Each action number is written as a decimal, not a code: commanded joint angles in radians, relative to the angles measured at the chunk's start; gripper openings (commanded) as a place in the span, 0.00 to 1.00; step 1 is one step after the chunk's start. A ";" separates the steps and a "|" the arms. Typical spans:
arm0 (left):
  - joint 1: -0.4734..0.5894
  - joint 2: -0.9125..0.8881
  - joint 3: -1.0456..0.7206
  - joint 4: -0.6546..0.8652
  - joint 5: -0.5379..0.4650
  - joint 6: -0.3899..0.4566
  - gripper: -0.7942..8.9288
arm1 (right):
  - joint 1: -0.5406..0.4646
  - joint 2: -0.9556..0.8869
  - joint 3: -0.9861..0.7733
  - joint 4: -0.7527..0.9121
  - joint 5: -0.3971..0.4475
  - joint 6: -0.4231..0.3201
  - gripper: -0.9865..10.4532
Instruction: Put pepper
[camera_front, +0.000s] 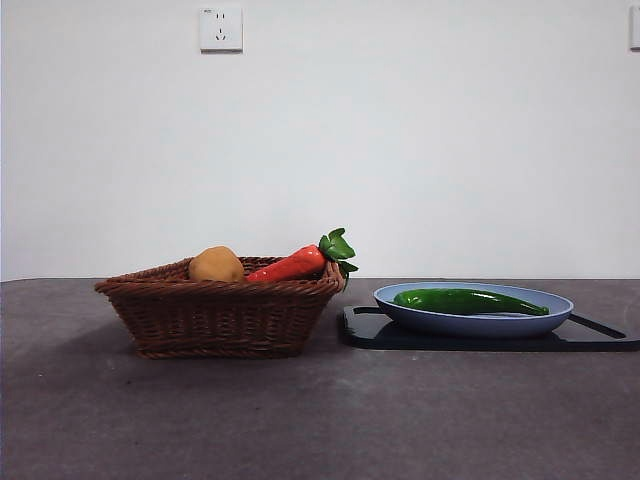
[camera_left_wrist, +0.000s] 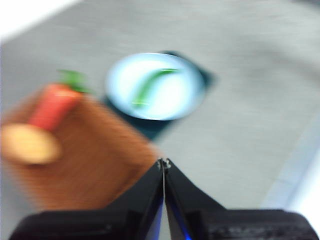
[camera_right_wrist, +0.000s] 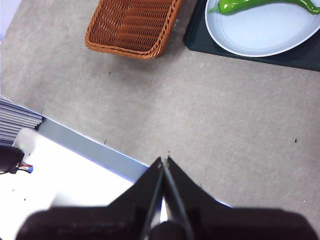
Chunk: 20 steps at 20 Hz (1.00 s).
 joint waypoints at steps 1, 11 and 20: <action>0.054 -0.016 0.014 0.074 -0.053 0.153 0.09 | 0.001 0.008 0.018 0.016 0.000 0.006 0.10; 0.574 -0.398 -0.342 0.700 -0.052 0.198 0.09 | 0.001 0.008 0.018 0.018 0.000 0.006 0.10; 0.734 -0.835 -0.977 0.885 -0.053 0.117 0.09 | 0.001 0.008 0.018 0.019 0.000 0.006 0.10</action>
